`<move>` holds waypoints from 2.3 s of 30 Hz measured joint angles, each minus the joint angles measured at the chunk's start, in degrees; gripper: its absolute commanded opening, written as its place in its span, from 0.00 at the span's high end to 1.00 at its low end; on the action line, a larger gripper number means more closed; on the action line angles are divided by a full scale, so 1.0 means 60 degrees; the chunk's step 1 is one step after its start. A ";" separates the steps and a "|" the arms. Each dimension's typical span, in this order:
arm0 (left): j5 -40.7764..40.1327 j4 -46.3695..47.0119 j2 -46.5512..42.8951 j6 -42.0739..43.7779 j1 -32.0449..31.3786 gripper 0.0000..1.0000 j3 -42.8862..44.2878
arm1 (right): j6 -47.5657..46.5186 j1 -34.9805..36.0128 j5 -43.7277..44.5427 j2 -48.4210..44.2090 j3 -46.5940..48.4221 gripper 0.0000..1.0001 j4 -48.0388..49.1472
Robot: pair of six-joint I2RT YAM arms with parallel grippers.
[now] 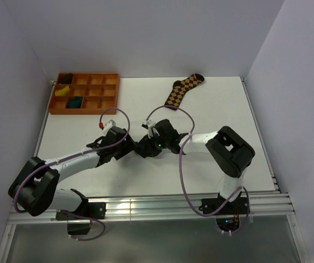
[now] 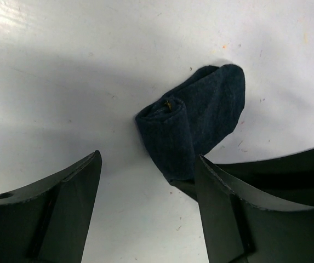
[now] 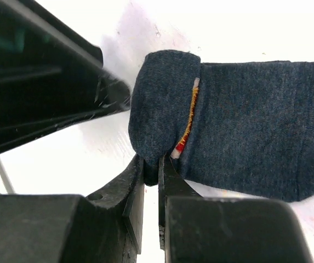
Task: Roll the socks
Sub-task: Roll the sock at the center of the board.
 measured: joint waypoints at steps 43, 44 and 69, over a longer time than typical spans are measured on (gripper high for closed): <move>0.0477 0.2328 0.1107 -0.0492 0.0004 0.83 -0.0608 | 0.1621 -0.1668 -0.4852 0.2229 0.1304 1.00 0.0149; 0.0484 0.2357 0.1137 -0.0492 0.0004 0.87 -0.0594 | 0.1621 -0.1665 -0.4834 0.2218 0.1304 0.99 0.0142; 0.0426 0.0539 0.2076 0.0117 -0.0291 1.00 0.1209 | -0.1031 0.1902 0.4605 -0.2397 -0.1158 0.37 -0.0346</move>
